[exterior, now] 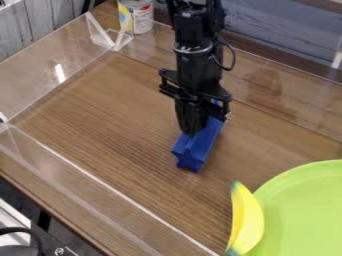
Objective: Remove the blue object from inside the green plate and put it on the table
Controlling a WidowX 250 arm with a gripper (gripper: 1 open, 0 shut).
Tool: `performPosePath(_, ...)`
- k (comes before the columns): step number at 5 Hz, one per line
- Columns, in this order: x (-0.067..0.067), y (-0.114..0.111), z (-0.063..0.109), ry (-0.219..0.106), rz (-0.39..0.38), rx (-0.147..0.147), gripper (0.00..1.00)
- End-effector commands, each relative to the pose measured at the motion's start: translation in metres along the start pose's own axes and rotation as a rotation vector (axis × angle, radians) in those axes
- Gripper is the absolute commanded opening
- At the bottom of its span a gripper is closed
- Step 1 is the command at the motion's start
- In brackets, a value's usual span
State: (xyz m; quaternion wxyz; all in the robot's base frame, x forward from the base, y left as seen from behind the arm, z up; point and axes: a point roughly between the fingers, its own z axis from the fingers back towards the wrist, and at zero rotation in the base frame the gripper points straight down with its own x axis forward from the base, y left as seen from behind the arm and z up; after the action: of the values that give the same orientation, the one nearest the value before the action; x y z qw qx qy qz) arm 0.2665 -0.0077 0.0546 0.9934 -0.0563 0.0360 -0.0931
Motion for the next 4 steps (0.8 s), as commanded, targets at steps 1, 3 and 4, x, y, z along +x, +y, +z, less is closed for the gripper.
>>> performPosePath(1,-0.002,0.007,-0.010,0.012,-0.007,0.014,0.00)
performPosePath(3,-0.014,0.022,-0.001,-0.001,0.005,0.019,0.00)
performPosePath(4,-0.020,0.029,0.004,-0.006,0.012,0.021,0.00)
